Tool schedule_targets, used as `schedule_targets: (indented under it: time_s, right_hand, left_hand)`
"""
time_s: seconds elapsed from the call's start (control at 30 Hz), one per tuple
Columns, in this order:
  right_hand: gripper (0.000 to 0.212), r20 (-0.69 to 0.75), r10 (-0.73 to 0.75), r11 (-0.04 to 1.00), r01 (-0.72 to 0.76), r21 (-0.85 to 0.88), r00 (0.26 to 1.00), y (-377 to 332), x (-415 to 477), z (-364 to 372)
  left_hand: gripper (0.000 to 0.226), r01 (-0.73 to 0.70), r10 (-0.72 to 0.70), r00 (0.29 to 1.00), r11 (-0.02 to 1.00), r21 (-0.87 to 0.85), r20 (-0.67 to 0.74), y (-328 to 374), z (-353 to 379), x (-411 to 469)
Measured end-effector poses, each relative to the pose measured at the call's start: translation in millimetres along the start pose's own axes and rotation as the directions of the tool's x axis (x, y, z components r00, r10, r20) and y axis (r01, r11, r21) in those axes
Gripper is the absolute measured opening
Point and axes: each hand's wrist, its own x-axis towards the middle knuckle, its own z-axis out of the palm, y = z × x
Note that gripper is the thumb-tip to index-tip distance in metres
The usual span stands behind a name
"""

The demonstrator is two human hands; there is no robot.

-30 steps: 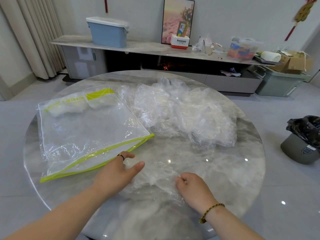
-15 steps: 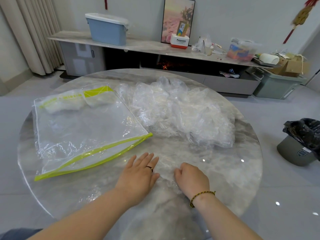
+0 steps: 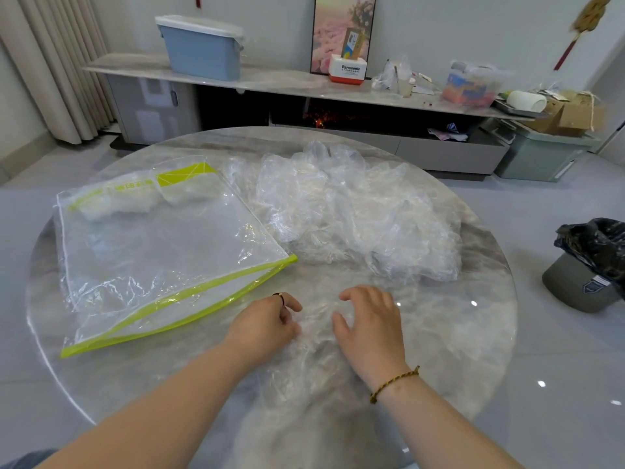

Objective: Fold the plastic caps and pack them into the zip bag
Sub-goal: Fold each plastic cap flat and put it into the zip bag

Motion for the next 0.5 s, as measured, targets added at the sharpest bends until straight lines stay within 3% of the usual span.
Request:
schedule_targets:
  time_s: [0.1, 0.23, 0.3, 0.4, 0.43, 0.5]
  right_hand:
    - [0.034, 0.090, -0.182, 0.982, 0.185, -0.029, 0.979, -8, -7, 8]
    - [0.079, 0.419, -0.115, 0.974, 0.184, -0.129, 0.900, -12, -14, 11]
    - [0.079, 0.456, -0.130, 0.969, 0.211, -0.132, 0.881, -8, -18, 18]
    - [0.052, 0.469, -0.064, 0.979, 0.147, -0.142, 0.881, -8, -22, 22]
    - [0.055, 0.477, -0.049, 0.981, 0.132, -0.141, 0.878, -8, -22, 19]
    - [0.088, 0.424, -0.137, 0.979, 0.187, -0.080, 0.895, -5, -22, 22]
  left_hand:
    - [0.016, -0.027, 0.027, 1.000, 0.999, -0.019, -0.005, 0, -3, -1]
    - [0.019, -0.043, 0.053, 0.989, 0.997, 0.071, -0.139, -1, -4, -1]
    - [0.030, -0.156, 0.194, 0.959, 0.969, 0.189, -0.206, 1, -2, -4]
    - [0.041, -0.379, 0.463, 0.880, 0.816, 0.436, -0.103, -4, 9, -9]
    - [0.047, -0.382, 0.471, 0.882, 0.760, 0.526, -0.039, -7, 13, -11]
    - [0.069, -0.382, 0.392, 0.911, 0.689, 0.616, 0.127, -14, 18, -13]
